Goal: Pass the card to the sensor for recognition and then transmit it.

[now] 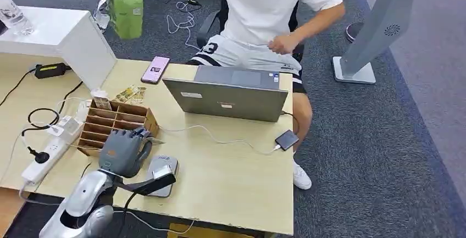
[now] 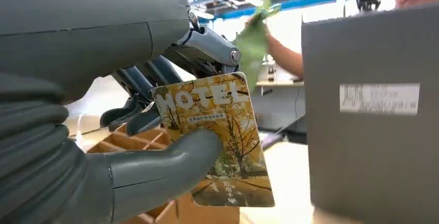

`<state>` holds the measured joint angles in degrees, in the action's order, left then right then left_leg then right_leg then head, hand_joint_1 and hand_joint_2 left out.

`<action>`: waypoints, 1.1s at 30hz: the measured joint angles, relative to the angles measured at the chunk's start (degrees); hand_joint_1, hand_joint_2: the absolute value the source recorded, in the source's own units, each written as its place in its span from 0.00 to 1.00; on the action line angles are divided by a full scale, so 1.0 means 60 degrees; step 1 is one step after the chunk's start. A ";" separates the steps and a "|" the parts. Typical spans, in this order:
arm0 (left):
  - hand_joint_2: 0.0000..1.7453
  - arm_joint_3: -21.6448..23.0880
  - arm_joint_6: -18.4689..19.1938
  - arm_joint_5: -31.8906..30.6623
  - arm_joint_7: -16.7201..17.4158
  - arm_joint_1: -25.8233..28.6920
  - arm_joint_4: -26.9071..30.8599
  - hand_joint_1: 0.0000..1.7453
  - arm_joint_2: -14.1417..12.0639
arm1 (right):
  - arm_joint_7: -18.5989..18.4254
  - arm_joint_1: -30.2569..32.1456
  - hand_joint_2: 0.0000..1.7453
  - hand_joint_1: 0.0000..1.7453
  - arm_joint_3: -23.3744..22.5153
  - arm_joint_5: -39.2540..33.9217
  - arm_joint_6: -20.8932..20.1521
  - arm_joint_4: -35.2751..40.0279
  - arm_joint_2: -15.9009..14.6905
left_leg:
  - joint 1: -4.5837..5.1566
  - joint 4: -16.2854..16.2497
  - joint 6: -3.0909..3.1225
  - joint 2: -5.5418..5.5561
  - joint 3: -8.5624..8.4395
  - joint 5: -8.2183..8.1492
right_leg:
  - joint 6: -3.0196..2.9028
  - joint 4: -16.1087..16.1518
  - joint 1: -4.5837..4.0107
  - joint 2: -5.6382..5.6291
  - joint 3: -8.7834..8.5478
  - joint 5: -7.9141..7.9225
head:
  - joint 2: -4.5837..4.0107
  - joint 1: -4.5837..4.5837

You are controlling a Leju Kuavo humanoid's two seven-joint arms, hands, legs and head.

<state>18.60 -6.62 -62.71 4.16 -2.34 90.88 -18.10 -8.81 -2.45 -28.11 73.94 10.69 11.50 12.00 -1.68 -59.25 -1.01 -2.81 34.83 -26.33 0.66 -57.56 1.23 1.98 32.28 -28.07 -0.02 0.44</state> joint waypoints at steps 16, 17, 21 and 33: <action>1.00 0.0554 0.0510 0.0043 0.0309 0.0261 -0.0710 1.00 -0.0018 | -0.0022 0.0001 1.00 0.00 0.0000 0.0062 -0.0025 0.0000 0.0015 | 0.0000 0.0001 0.0000 0.0003 0.0003 0.0000 | 0.0000 0.0000 0.0000 0.0004 -0.0001 0.0000 | 0.0000 0.0004; 1.00 0.0645 0.0546 -0.0004 0.0313 0.0306 -0.0754 1.00 -0.0022 | -0.0014 0.0001 1.00 0.00 0.0000 0.0069 -0.0022 0.0000 0.0022 | 0.0000 0.0001 0.0000 0.0003 0.0003 0.0000 | 0.0000 0.0000 0.0000 0.0004 -0.0001 -0.0001 | 0.0000 0.0000; 1.00 0.0878 0.0597 -0.0073 0.0317 0.0465 -0.0889 1.00 -0.0007 | -0.0011 0.0001 1.00 0.00 0.0000 0.0076 -0.0022 0.0000 0.0033 | 0.0000 0.0001 0.0000 0.0004 0.0004 0.0000 | 0.0000 0.0000 0.0000 0.0005 0.0000 -0.0004 | 0.0000 0.0000; 1.00 0.1097 0.0362 0.0065 0.0375 0.0508 -0.0976 1.00 -0.0117 | 0.0004 0.0002 1.00 0.00 0.0000 0.0211 -0.0029 -0.0004 0.0033 | 0.0000 0.0001 0.0000 0.0007 -0.0002 0.0000 | 0.0001 0.0000 0.0000 0.0009 -0.0004 -0.0004 | 0.0000 0.0004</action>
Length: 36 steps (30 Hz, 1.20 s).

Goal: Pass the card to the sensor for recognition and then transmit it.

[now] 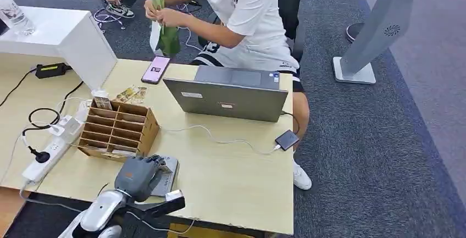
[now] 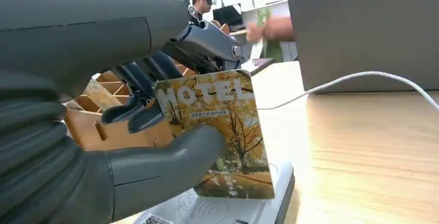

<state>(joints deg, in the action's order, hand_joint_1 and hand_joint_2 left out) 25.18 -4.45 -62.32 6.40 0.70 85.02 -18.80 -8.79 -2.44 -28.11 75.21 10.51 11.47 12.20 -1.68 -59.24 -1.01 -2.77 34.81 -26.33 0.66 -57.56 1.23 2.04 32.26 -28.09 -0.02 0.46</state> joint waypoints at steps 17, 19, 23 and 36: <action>1.00 -0.0765 -0.2505 -0.1156 0.0630 -0.3391 0.0842 1.00 0.0433 | 0.0211 0.0021 1.00 0.00 0.0022 0.0204 -0.0131 0.0004 0.0000 | -0.0002 -0.0003 0.0011 0.0014 0.0009 0.0022 | -0.0005 -0.0003 -0.0006 0.0010 0.0001 0.0012 | 0.0000 0.0000; 1.00 -0.0914 -0.2817 -0.1595 0.0714 -0.4118 0.0660 1.00 0.0430 | 0.0270 0.0019 1.00 0.00 0.0083 0.0284 -0.0204 0.0004 -0.0004 | -0.0003 -0.0003 0.0011 0.0014 0.0011 0.0023 | -0.0004 -0.0003 -0.0008 0.0010 -0.0001 0.0013 | 0.0000 0.0003; 1.00 -0.1279 -0.2847 -0.1829 0.0838 -0.5180 -0.0012 1.00 0.0390 | 0.0299 0.0017 1.00 0.00 0.0146 0.0306 -0.0244 0.0004 -0.0004 | -0.0003 -0.0003 0.0010 0.0004 0.0008 0.0023 | -0.0008 -0.0004 -0.0009 0.0000 0.0003 0.0016 | 0.0000 -0.0004; 1.00 -0.2168 -0.3397 -0.1712 0.0870 -0.6950 -0.3137 1.00 0.0015 | 0.0189 -0.0042 1.00 0.00 0.0182 0.0299 -0.0510 0.0004 -0.0055 | -0.0003 -0.0003 0.0011 0.0006 0.0012 0.0027 | -0.0008 -0.0008 -0.0010 0.0003 0.0004 0.0014 | 0.0000 0.0000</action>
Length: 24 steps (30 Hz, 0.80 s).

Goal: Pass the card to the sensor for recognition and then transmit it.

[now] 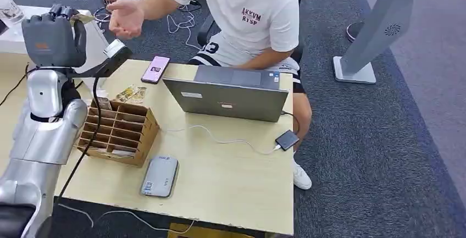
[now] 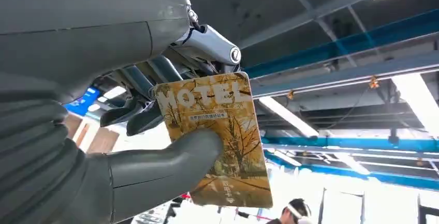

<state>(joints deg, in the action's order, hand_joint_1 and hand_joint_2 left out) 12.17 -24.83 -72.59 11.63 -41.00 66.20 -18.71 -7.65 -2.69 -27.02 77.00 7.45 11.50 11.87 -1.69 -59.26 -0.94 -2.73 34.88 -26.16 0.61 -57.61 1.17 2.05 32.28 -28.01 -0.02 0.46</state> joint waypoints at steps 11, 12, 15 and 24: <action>1.00 -0.0065 -0.0167 -0.0186 -0.0065 -0.0163 -0.0703 0.22 -0.0004 | -0.0011 -0.0010 1.00 0.00 0.0004 -0.0004 -0.0015 0.0000 0.0000 | 0.0000 0.0000 0.0000 0.0002 0.0002 0.0001 | 0.0000 0.0000 0.0000 0.0001 -0.0001 0.0001 | 0.0000 0.0000; 1.00 -0.0065 -0.0164 -0.0164 -0.0073 -0.0163 -0.0732 0.00 -0.0004 | -0.0011 -0.0010 1.00 0.00 0.0004 -0.0007 -0.0015 0.0000 0.0000 | 0.0000 0.0000 0.0000 0.0001 0.0001 0.0001 | 0.0000 0.0000 0.0000 -0.0001 0.0000 0.0001 | 0.0000 0.0000; 1.00 -0.0065 -0.0204 -0.0149 -0.0138 -0.0157 -0.0746 0.00 0.0000 | -0.0018 -0.0010 1.00 0.00 0.0004 -0.0083 -0.0015 0.0000 -0.0004 | 0.0000 0.0000 0.0000 0.0001 0.0002 0.0000 | 0.0000 0.0000 0.0000 0.0000 0.0000 0.0001 | 0.0000 0.0000; 1.00 -0.0065 -0.0604 -0.0706 -0.0608 0.1705 0.1059 0.00 0.0066 | -0.0022 0.0014 1.00 0.00 0.0004 -0.0350 0.0076 0.0000 -0.0011 | 0.0002 0.0001 0.0001 -0.0005 0.0003 -0.0012 | 0.0002 0.0005 0.0003 -0.0007 0.0000 -0.0004 | 0.0000 0.0000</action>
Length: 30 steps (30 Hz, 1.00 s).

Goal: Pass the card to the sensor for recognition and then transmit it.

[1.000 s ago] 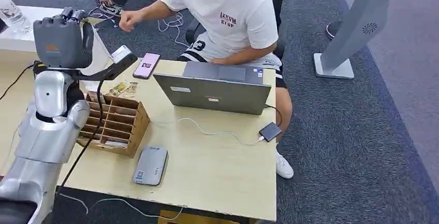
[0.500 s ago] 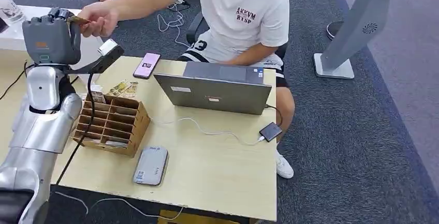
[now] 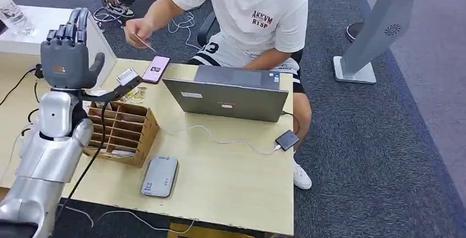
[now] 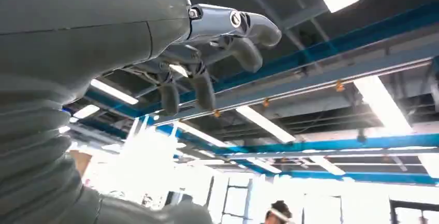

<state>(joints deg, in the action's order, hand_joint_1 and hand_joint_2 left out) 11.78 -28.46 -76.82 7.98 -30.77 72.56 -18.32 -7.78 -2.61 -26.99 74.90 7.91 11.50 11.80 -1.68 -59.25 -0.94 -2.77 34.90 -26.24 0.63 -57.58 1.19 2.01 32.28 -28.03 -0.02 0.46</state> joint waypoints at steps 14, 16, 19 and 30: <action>1.00 0.0011 -0.0295 0.0310 -0.0423 0.3422 0.3532 0.00 0.0036 | -0.0029 0.0057 1.00 0.00 -0.0033 -0.0234 0.0124 -0.0004 0.0004 | -0.0001 0.0003 -0.0011 -0.0018 -0.0001 -0.0016 | 0.0002 -0.0001 -0.0001 -0.0016 -0.0003 -0.0012 | 0.0000 -0.0004; 1.00 0.0011 -0.0169 0.0451 -0.0561 0.4152 0.4054 0.00 0.0007 | -0.0062 0.0076 1.00 0.00 -0.0058 -0.0357 0.0197 -0.0004 0.0004 | 0.0000 0.0003 -0.0007 -0.0045 -0.0019 -0.0026 | 0.0002 0.0000 0.0003 -0.0043 0.0000 -0.0013 | 0.0000 -0.0004; 1.00 0.0025 0.0613 0.0448 -0.0397 0.5097 0.4562 0.00 -0.0044 | -0.0106 0.0135 1.00 0.00 -0.0124 -0.0477 0.0288 -0.0007 0.0029 | 0.0000 0.0002 -0.0001 -0.0026 -0.0009 -0.0038 | 0.0014 0.0003 0.0004 -0.0024 -0.0001 -0.0033 | 0.0000 0.0011; 1.00 0.0000 0.3657 0.1282 0.0379 0.6391 0.4609 0.00 -0.0736 | -0.0175 0.0156 1.00 0.00 -0.0273 -0.0452 0.0481 -0.0007 0.0069 | -0.0003 0.0003 -0.0017 -0.0006 -0.0009 -0.0049 | 0.0006 0.0002 -0.0001 -0.0005 -0.0005 -0.0042 | 0.0000 -0.0004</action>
<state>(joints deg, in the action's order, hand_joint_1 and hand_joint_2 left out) 11.78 -6.51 -69.13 10.25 7.57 100.21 -22.73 -8.83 -1.67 -28.63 72.19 10.80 11.45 12.22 -1.70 -59.23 -1.04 -2.80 34.85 -26.53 0.66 -57.57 1.18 1.98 32.26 -28.28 -0.02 0.44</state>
